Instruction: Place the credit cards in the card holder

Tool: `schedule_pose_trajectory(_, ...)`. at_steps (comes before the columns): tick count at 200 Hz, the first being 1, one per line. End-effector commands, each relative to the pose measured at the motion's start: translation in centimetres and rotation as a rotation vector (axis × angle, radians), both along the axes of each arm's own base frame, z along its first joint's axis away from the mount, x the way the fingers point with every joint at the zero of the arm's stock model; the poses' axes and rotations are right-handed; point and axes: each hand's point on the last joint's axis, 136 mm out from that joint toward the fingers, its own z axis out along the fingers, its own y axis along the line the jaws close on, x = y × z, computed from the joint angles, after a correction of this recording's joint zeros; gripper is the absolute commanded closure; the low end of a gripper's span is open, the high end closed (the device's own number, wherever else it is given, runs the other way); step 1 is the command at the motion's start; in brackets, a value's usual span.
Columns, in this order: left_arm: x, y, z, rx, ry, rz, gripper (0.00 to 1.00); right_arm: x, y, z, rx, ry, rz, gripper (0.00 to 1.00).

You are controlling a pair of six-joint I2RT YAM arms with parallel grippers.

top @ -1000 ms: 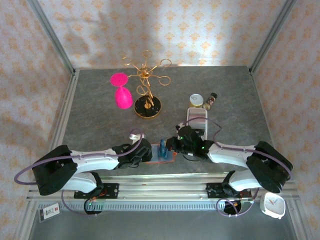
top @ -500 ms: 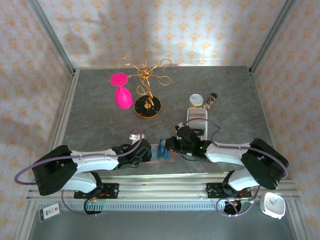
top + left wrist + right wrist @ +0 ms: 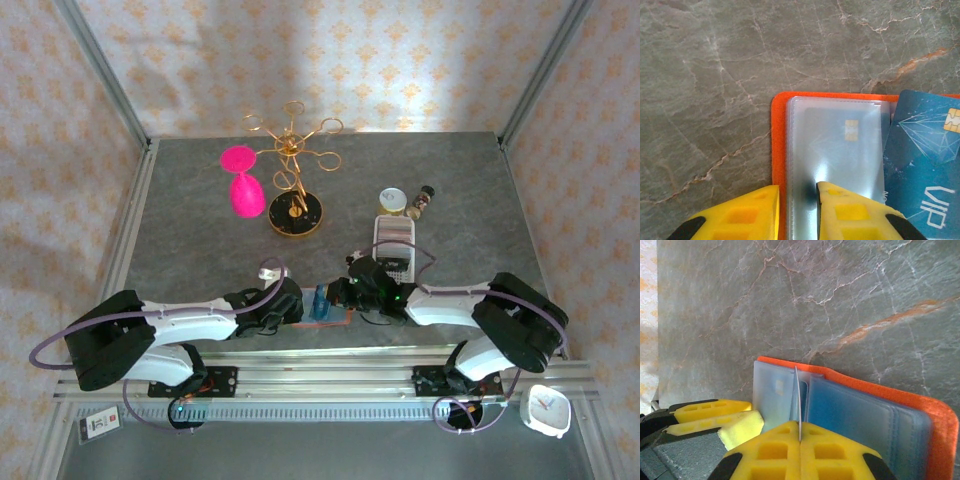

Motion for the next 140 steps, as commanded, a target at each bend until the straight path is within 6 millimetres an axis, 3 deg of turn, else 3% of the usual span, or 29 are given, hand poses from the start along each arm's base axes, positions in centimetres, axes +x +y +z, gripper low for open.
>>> schedule_pose_trajectory(1, -1.7, 1.3, -2.1, 0.059, 0.06, -0.021, 0.77, -0.5, -0.3, -0.6, -0.017, 0.012, -0.002, 1.0)
schedule_pose_trajectory(102, -1.5, 1.1, -1.9, 0.046, 0.047, -0.022, 0.76, -1.8, -0.1, -2.1, -0.097, 0.072, 0.057, 1.0)
schedule_pose_trajectory(140, -1.7, 1.0, -1.9, 0.034, 0.044, -0.029, 0.75, -2.0, 1.0, -2.0, -0.098, 0.074, 0.09, 1.0)
